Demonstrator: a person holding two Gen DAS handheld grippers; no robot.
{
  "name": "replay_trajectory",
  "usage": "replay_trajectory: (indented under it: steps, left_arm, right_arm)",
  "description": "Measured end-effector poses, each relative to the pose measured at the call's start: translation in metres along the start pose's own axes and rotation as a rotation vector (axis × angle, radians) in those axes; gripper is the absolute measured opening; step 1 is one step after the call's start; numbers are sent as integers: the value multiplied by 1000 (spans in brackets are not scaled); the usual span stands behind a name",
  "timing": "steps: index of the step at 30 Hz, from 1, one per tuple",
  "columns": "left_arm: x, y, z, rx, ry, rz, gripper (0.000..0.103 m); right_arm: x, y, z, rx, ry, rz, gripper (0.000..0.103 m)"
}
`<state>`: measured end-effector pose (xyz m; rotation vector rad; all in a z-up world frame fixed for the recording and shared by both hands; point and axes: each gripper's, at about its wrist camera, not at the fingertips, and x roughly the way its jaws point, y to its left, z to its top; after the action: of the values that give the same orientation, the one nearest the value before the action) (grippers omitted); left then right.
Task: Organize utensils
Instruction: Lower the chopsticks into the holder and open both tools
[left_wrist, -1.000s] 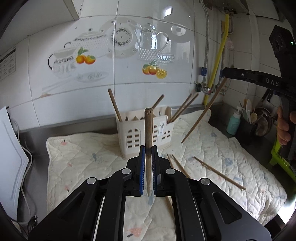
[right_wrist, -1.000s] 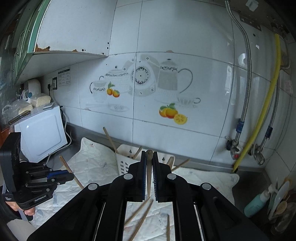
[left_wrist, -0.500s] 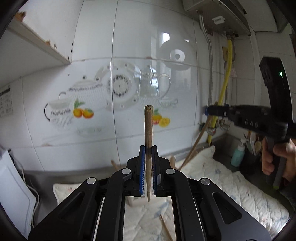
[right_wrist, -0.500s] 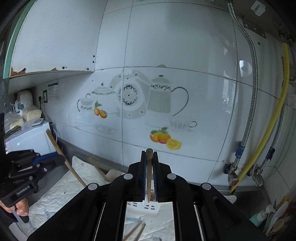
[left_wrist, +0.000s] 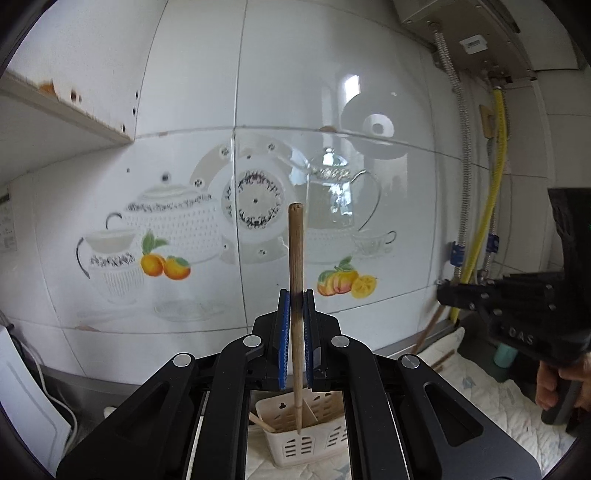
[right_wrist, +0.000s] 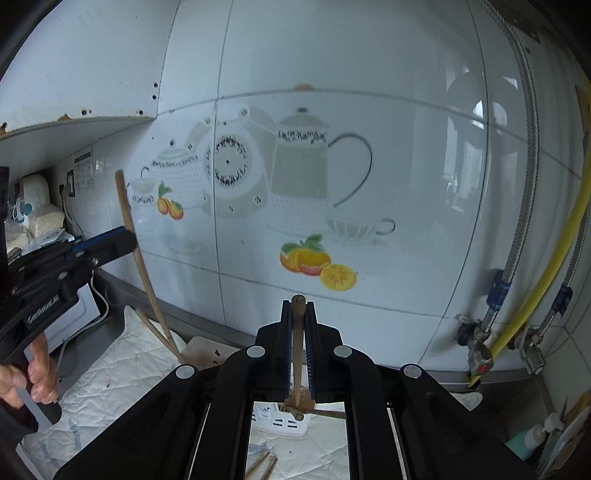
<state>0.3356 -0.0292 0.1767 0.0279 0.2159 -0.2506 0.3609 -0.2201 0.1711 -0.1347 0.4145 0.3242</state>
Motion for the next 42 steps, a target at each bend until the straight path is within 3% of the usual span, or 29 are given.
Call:
replay_trajectory:
  steps: [10, 20, 26, 27, 29, 32, 34, 37, 40, 42]
  left_arm:
    - [33, 16, -22, -68, 45, 24, 5]
    - [17, 6, 13, -34, -61, 41, 5]
    - [31, 8, 9, -52, -54, 47, 5]
    - [34, 8, 4, -56, -39, 45, 5]
    - [41, 11, -4, -68, -5, 41, 5]
    - [46, 15, -14, -84, 35, 40, 5]
    - [44, 17, -17, -94, 45, 28, 9]
    - [35, 14, -18, -82, 47, 23, 11]
    - [17, 10, -21, -79, 45, 14, 25]
    - [2, 8, -25, -79, 46, 9, 43]
  right_arm:
    - [23, -6, -23, 9, 46, 6, 7]
    - [23, -9, -19, 8, 36, 0, 7]
    - [23, -12, -20, 2, 38, -2, 7]
    - [23, -12, -21, -2, 37, -5, 9]
    - [21, -13, -22, -2, 35, -10, 24]
    - [14, -14, -24, 2, 24, -14, 28]
    - [7, -14, -26, 8, 16, -16, 35]
    - [-8, -14, -30, 14, 6, -24, 35]
    - [-26, -12, -38, 26, 0, -20, 42]
    - [-40, -10, -48, 31, 1, -21, 47]
